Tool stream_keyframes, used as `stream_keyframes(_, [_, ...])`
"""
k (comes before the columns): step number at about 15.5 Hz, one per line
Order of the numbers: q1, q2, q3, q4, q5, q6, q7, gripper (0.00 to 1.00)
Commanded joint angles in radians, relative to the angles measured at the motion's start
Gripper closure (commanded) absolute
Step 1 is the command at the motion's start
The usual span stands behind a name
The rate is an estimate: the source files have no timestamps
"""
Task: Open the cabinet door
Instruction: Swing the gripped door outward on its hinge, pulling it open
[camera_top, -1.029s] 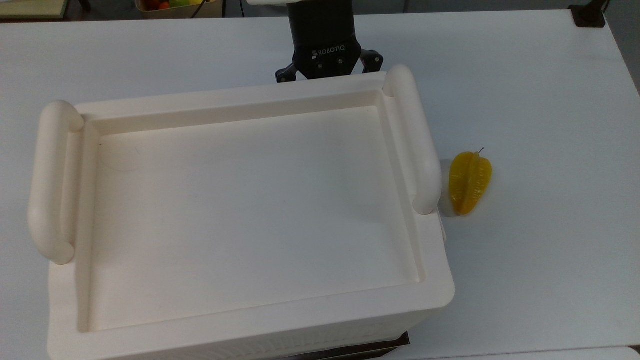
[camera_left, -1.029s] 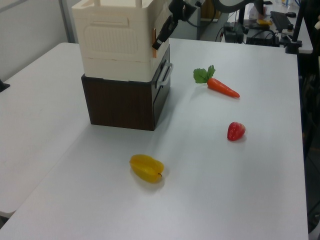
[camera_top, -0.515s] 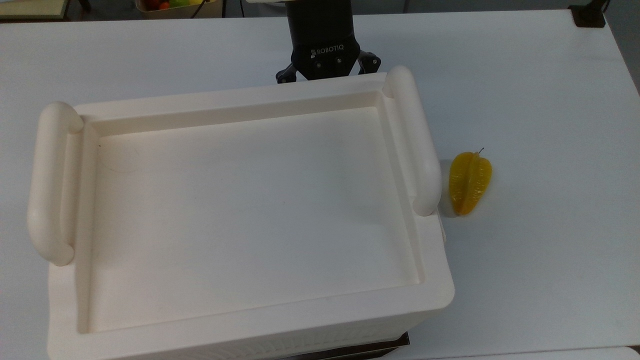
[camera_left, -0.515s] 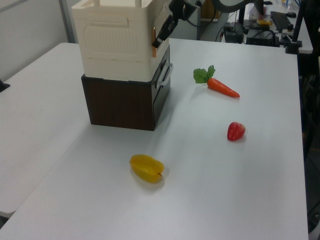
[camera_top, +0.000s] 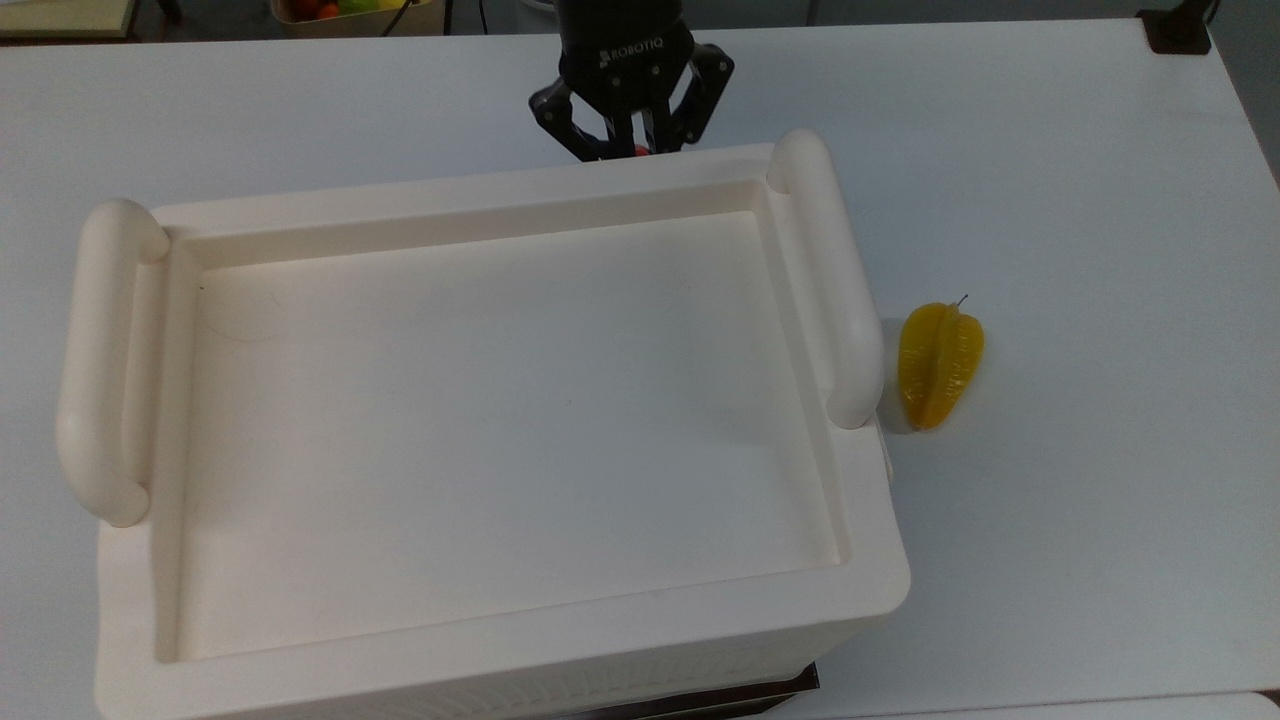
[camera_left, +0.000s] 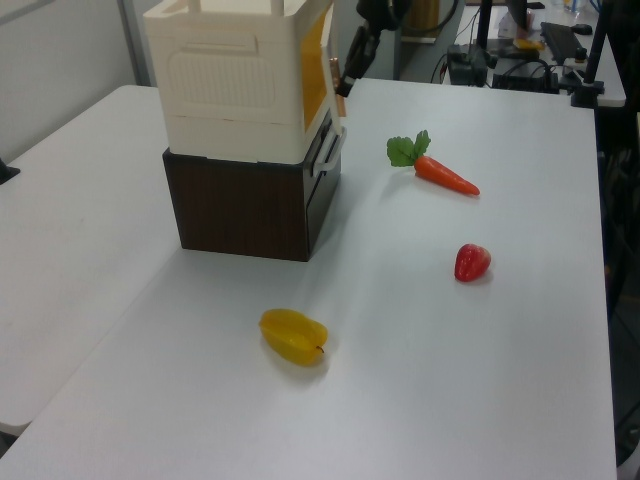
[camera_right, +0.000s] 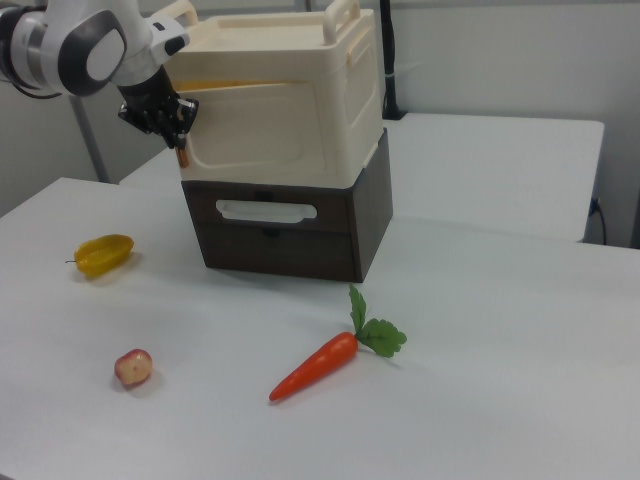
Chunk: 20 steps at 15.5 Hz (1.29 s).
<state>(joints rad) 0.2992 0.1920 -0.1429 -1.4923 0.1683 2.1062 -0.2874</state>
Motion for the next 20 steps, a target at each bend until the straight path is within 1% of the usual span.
stream_keyframes(1, [-0.043,-0.02,-0.01,-0.039,0.013,-0.191,-0.061,0.97])
stream_keyframes(2, [-0.051,-0.029,-0.012,-0.039,0.011,-0.233,-0.065,0.83])
stream_keyframes(4, [-0.074,-0.037,-0.014,-0.037,-0.007,-0.32,-0.056,0.46])
stream_keyframes(5, [-0.084,-0.043,-0.015,-0.037,-0.021,-0.363,-0.055,0.22])
stream_keyframes(6, [-0.098,-0.049,-0.015,-0.039,-0.057,-0.406,-0.053,0.04])
stream_keyframes(7, [-0.104,-0.055,-0.015,-0.037,-0.106,-0.454,-0.053,0.0])
stream_keyframes(8, [-0.11,-0.068,-0.014,-0.037,-0.142,-0.494,-0.055,0.0])
stream_keyframes(9, [-0.124,-0.075,-0.014,-0.037,-0.156,-0.517,-0.055,0.0])
stream_keyframes(12, [-0.173,-0.118,-0.015,-0.037,-0.164,-0.572,-0.053,0.0])
stream_keyframes(14, [-0.206,-0.147,-0.015,-0.039,-0.185,-0.609,-0.052,0.0])
stream_keyframes(15, [-0.209,-0.16,-0.015,-0.042,-0.196,-0.624,-0.046,0.0])
stream_keyframes(17, [-0.212,-0.19,-0.015,-0.066,-0.222,-0.647,0.02,0.0])
stream_keyframes(18, [-0.228,-0.222,-0.014,-0.097,-0.222,-0.65,0.066,0.0])
stream_keyframes(20, [-0.235,-0.259,-0.014,-0.141,-0.222,-0.657,0.08,0.0])
